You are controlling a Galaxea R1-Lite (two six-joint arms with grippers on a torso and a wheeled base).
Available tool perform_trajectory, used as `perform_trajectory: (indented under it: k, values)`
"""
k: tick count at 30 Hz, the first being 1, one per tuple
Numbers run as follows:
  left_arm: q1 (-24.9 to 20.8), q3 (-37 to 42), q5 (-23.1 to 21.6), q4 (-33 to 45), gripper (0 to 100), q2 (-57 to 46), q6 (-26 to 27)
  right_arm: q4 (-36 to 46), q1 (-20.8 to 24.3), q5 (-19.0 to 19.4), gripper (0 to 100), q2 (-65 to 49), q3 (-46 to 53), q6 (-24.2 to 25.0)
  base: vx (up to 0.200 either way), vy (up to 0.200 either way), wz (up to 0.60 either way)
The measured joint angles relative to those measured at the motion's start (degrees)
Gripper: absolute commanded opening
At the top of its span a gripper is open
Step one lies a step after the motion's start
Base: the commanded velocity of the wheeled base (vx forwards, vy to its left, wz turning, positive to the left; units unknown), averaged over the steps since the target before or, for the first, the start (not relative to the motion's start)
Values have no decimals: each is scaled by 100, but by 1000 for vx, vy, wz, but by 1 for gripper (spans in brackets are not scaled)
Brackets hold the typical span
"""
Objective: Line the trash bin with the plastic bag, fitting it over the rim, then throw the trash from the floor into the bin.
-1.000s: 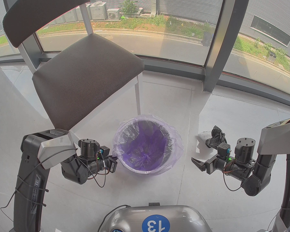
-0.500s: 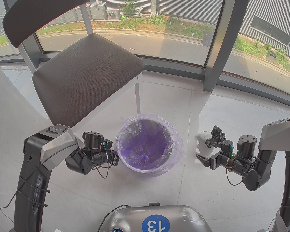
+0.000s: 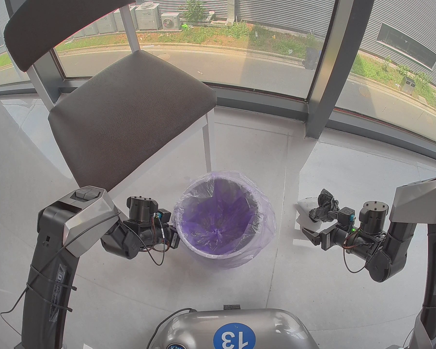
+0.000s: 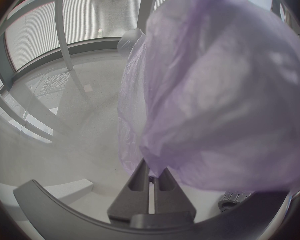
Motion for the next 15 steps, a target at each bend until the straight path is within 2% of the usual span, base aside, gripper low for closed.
perform_trajectory:
  k: [6, 15]
  values:
    - [26, 306, 4, -88, 100, -101, 27, 0, -17, 0, 100, 11, -11, 0, 0, 0, 0]
    - [119, 1158, 0, -791, 100, -322, 150, -9, -111, 0, 100, -20, -4, 2, 0, 0, 0]
